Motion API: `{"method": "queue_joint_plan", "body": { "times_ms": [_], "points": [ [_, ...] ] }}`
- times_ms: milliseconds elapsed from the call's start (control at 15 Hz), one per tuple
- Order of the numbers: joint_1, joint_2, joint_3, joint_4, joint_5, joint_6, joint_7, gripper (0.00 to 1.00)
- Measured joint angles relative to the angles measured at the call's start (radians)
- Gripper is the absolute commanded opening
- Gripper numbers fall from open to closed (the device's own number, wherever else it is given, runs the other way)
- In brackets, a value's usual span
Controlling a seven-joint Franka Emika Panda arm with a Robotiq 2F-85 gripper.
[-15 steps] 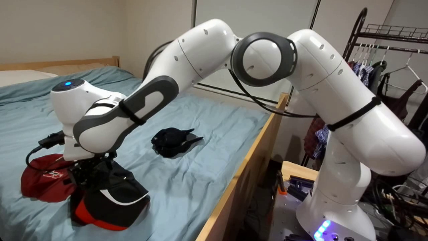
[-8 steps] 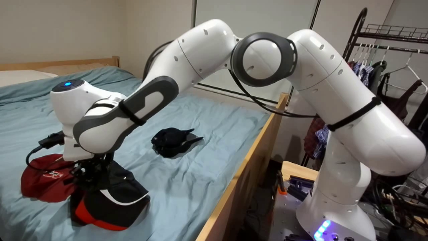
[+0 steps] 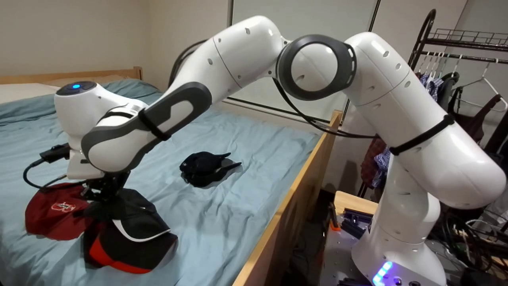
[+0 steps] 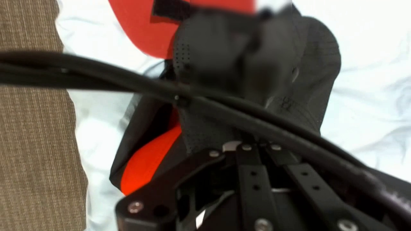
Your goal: Turn the caps on the bed
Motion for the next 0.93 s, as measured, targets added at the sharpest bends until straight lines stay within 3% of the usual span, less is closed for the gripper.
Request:
{"method": "queue_joint_plan", "body": {
  "times_ms": [467,933],
  "points": [
    [0.040,-0.037,-0.054,0.127,-0.017,0.000,0.044,0.04],
    [0.171,0.089,-0.138,0.356,-0.166,-0.048,0.042,0.04]
  ]
}}
